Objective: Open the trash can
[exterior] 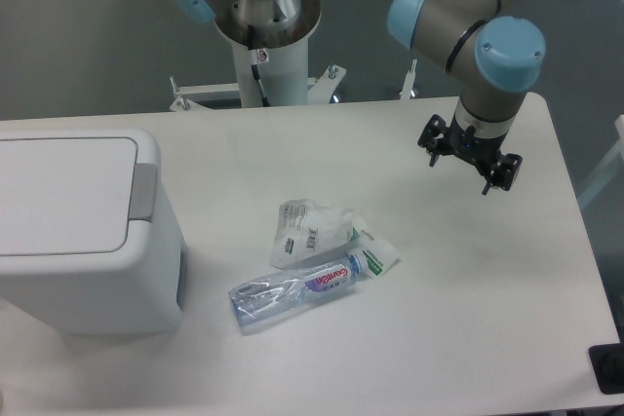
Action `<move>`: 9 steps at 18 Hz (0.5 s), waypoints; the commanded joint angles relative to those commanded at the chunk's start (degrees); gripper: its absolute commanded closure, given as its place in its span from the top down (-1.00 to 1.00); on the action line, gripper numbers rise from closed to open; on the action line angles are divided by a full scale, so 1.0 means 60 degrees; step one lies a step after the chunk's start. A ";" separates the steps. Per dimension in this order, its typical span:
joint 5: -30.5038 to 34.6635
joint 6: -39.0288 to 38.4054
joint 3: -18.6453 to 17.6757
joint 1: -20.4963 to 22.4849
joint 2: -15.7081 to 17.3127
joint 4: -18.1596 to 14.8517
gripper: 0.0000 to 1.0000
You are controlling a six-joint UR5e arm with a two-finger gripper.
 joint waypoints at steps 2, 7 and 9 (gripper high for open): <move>-0.0015 0.0043 0.0000 0.0015 0.0000 0.0000 1.00; -0.0015 0.0029 0.0102 -0.0161 -0.0189 0.0131 1.00; -0.0015 -0.0146 0.0029 -0.0161 -0.0249 0.0307 1.00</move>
